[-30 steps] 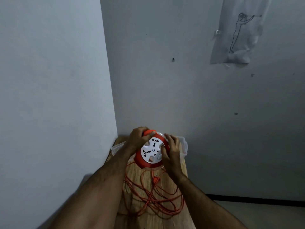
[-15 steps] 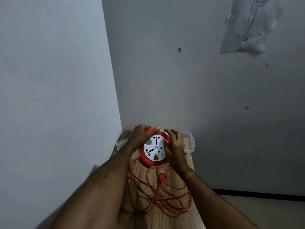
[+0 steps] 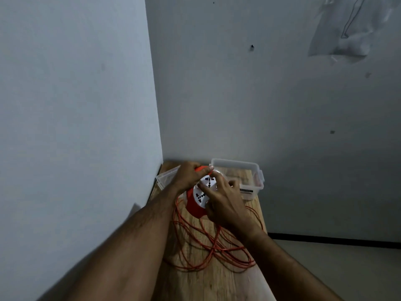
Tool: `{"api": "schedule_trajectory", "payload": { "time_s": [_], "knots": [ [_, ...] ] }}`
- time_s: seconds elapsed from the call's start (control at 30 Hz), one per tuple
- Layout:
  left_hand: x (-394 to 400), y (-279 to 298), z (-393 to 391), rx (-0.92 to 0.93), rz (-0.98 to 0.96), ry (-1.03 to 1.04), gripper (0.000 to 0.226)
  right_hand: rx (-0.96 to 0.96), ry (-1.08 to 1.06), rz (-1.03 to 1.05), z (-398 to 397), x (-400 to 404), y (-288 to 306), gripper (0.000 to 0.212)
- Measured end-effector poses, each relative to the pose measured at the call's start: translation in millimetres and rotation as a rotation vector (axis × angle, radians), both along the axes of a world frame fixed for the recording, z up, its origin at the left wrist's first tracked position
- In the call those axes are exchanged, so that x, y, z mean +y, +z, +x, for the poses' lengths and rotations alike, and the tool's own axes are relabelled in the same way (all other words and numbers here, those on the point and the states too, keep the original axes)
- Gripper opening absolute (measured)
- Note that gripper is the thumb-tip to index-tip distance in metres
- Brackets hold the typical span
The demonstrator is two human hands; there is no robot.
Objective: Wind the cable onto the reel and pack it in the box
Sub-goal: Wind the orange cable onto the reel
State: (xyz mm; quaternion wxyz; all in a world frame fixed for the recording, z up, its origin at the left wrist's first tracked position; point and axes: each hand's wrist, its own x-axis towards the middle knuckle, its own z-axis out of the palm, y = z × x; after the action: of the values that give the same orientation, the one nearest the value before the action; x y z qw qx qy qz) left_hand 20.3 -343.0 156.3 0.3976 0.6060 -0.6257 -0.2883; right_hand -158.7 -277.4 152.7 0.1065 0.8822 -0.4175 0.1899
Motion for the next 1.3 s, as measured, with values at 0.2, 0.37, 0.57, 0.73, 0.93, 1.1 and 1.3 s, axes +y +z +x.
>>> {"api": "schedule_trajectory", "payload": {
  "time_s": [0.2,0.37,0.57,0.73,0.93,1.1,1.3],
  "knots": [
    [12.6,-27.5,-6.0,-0.011,0.06,0.007,0.045,0.121,-0.005,0.072,4.6,8.6,-11.9,0.087],
    [11.9,-36.1,-7.1,-0.162,0.102,-0.115,0.05,-0.095,0.028,0.086,6.4,17.1,-26.1,0.063],
    [-1.2,-16.2,-10.4,-0.456,0.085,-0.215,0.062,-0.498,-0.151,0.351,21.0,23.5,-45.2,0.049],
    [-2.0,-14.2,-20.3,-0.456,0.013,-0.195,0.058,-1.114,-0.469,0.514,38.2,26.6,-43.8,0.05],
    [1.7,-24.6,-31.2,-0.414,0.038,-0.217,0.052,-2.162,-0.952,1.259,51.3,13.7,-33.0,0.066],
    [-0.7,-22.8,-26.6,-0.332,0.028,-0.153,0.055,-1.755,-0.746,0.971,32.5,30.2,-29.6,0.028],
    [-2.7,-30.8,-20.4,-0.291,0.033,-0.134,0.065,-0.448,-0.046,0.11,3.3,33.2,-60.5,0.023]
  ]
}}
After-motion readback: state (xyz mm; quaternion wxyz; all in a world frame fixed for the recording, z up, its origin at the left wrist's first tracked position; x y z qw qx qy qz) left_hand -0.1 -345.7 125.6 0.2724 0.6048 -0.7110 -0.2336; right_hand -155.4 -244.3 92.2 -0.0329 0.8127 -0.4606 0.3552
